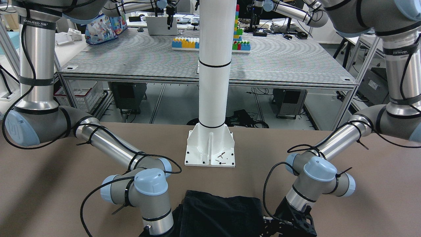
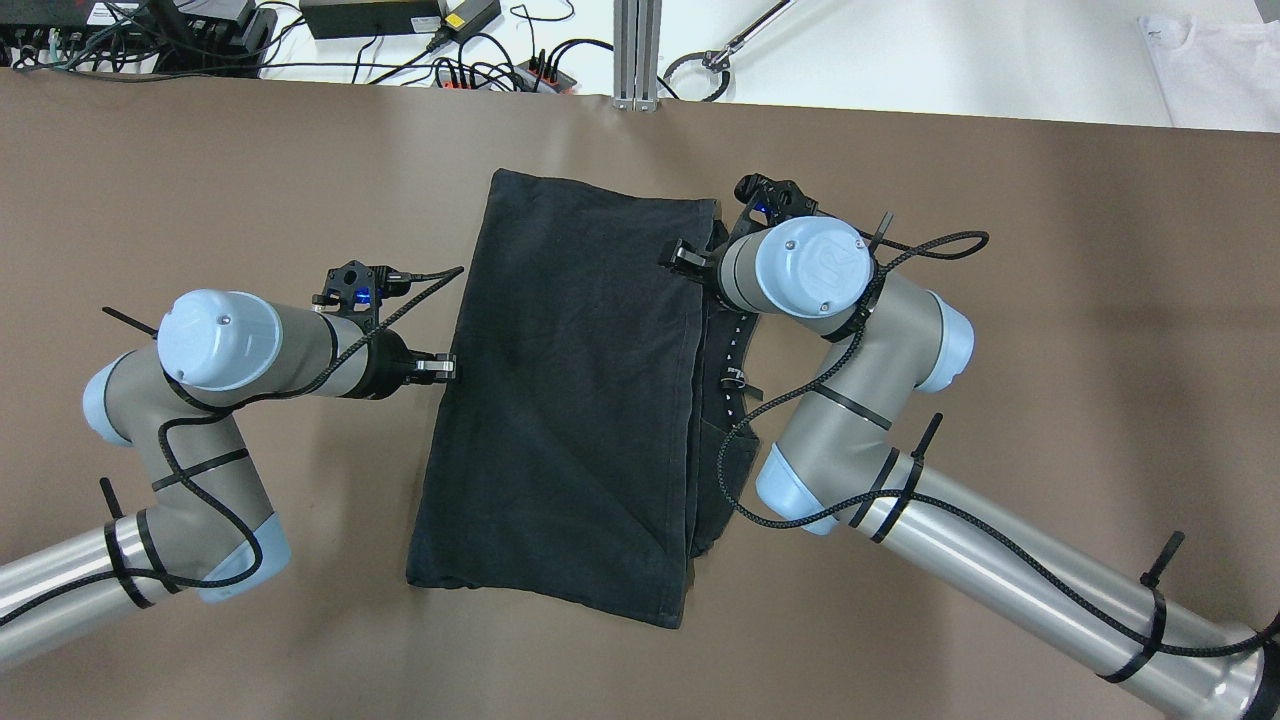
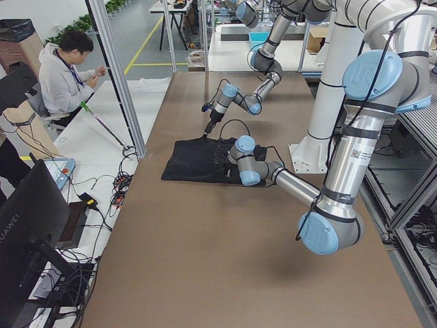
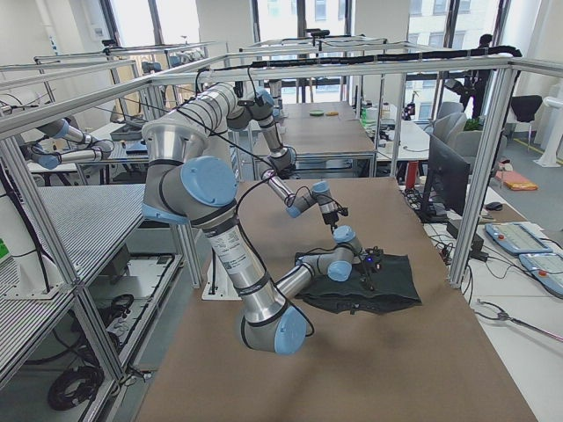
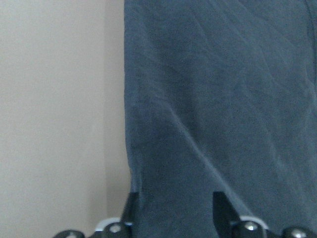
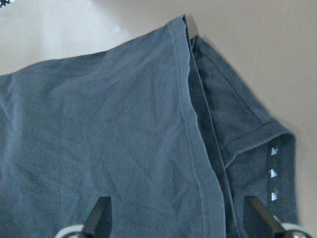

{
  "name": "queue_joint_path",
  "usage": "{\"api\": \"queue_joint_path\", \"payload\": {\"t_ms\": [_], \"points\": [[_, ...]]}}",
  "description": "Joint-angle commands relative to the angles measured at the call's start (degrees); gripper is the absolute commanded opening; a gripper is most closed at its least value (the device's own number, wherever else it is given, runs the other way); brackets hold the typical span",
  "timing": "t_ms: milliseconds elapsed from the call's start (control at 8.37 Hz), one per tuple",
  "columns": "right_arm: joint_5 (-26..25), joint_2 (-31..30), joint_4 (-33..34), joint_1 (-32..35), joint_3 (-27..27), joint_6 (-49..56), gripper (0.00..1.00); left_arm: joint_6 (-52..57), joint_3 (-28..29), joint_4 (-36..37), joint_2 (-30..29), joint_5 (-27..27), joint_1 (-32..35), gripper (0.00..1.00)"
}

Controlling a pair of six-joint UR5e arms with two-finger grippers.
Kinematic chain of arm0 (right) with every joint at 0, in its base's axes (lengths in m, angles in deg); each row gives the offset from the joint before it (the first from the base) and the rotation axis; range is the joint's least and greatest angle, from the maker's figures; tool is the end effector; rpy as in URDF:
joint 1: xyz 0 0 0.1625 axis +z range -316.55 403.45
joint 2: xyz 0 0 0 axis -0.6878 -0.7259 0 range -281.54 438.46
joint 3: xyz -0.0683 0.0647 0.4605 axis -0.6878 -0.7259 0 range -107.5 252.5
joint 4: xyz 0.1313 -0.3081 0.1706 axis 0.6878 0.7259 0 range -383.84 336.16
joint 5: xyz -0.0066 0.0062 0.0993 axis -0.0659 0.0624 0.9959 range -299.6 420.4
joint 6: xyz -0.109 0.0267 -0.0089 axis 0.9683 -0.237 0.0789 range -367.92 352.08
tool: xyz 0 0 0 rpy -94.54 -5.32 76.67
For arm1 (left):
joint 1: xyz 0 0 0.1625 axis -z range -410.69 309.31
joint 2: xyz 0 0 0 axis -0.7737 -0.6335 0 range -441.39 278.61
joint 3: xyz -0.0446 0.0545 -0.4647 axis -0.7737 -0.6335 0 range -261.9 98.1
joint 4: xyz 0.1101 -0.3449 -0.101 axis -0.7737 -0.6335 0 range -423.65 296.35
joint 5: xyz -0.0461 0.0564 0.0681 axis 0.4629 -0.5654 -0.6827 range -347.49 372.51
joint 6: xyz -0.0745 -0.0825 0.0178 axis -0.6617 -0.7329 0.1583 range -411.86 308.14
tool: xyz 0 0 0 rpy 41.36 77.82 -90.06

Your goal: Fold clothes

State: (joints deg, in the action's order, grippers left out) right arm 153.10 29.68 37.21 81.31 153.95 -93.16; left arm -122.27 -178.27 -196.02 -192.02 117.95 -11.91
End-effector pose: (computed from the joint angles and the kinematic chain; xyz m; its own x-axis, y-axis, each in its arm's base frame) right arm -0.5151 -0.5625 0.2920 0.4220 0.2232 0.8787 -0.5472 0.8355 0.0506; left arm 0.4151 -0.4660 0.3878 0.3962 0.0963 -0.9131 0.2935 0.9290 0.2254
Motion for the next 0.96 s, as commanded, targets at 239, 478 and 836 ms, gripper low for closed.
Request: {"api": "queue_joint_path", "payload": {"t_ms": [239,478,836], "points": [[-10.8,-0.3,0.0,-12.4,4.2,-16.9,0.93,-17.7,-10.2,-1.5,10.3,-2.6,-4.6,1.00],[-13.8,-1.7,0.6,-15.5,7.6,-20.6,0.93,-26.0,-10.2,-10.9,16.4,-11.4,-12.8,1.00],[-13.8,-7.8,4.2,-16.0,16.7,-20.6,0.92,-37.1,-10.2,-12.0,17.9,-24.4,-23.5,1.00]]}}
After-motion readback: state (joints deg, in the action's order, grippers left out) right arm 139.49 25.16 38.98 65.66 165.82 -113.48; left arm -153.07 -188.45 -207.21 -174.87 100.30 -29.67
